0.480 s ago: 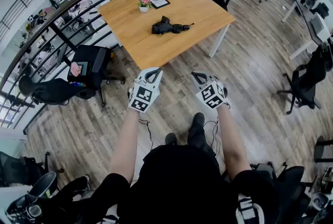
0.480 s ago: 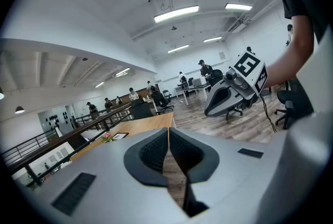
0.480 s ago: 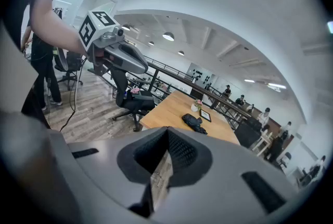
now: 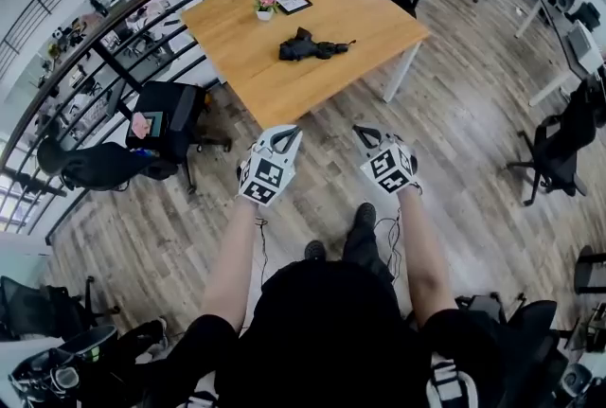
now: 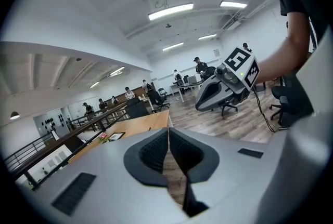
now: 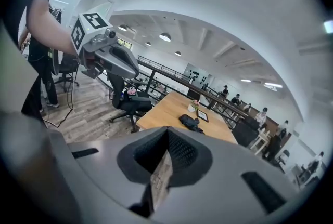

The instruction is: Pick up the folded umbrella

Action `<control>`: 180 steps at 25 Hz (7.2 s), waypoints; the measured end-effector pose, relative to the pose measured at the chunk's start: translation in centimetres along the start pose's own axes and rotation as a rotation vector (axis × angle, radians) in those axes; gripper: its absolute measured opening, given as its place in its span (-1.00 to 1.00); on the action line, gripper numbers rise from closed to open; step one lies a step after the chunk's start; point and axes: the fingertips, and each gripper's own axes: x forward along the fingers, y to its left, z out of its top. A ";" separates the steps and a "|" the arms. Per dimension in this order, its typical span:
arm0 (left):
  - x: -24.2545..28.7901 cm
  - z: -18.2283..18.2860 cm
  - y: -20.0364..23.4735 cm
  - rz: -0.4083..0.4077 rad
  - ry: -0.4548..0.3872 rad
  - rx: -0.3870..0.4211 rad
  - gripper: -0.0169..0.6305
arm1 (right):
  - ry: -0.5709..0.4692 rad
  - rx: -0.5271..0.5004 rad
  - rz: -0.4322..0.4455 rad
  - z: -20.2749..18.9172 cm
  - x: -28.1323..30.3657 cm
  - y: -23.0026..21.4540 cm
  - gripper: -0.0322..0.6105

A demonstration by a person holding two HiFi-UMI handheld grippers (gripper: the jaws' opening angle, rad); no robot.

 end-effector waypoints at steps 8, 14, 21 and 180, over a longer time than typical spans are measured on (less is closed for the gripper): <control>-0.1 -0.2 -0.1 -0.046 0.006 -0.001 -0.87 | -0.001 0.004 -0.005 0.3 0.4 0.1 -0.88; 0.2 -0.6 0.5 -0.024 0.012 0.012 -0.87 | 0.006 0.011 -0.008 0.0 0.7 -0.4 -0.88; 0.2 -0.5 1.3 -0.019 0.007 0.000 -0.86 | -0.005 0.007 -0.011 0.7 1.1 -0.8 -0.76; 38.4 -19.7 26.2 -0.230 0.401 -0.191 -0.07 | 0.264 0.068 0.424 -11.8 42.8 -22.6 0.11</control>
